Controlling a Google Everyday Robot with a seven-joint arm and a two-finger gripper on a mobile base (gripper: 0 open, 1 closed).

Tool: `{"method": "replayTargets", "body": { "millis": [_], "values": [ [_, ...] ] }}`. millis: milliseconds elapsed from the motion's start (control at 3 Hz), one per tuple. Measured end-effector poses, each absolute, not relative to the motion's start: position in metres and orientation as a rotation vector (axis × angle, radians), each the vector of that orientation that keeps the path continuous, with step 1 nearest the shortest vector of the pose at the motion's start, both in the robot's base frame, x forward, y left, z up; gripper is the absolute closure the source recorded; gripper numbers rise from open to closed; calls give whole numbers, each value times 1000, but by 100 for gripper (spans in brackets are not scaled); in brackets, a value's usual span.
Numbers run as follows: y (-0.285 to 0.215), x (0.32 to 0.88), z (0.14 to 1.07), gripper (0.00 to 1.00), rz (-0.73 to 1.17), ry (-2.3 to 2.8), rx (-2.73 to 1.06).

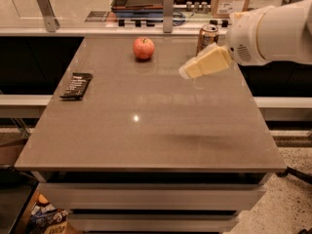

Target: Move apple near rxbar chocolate

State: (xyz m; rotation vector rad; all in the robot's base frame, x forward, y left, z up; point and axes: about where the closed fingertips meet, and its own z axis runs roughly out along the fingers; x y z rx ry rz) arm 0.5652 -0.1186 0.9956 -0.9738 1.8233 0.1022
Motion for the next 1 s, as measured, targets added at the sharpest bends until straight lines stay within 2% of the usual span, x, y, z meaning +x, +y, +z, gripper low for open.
{"method": "replayTargets", "body": {
  "millis": [333,1000],
  "values": [
    [-106,587,992,0,52,1858,-942],
    [-104,595,994,0,70,1872,-872]
  ]
}}
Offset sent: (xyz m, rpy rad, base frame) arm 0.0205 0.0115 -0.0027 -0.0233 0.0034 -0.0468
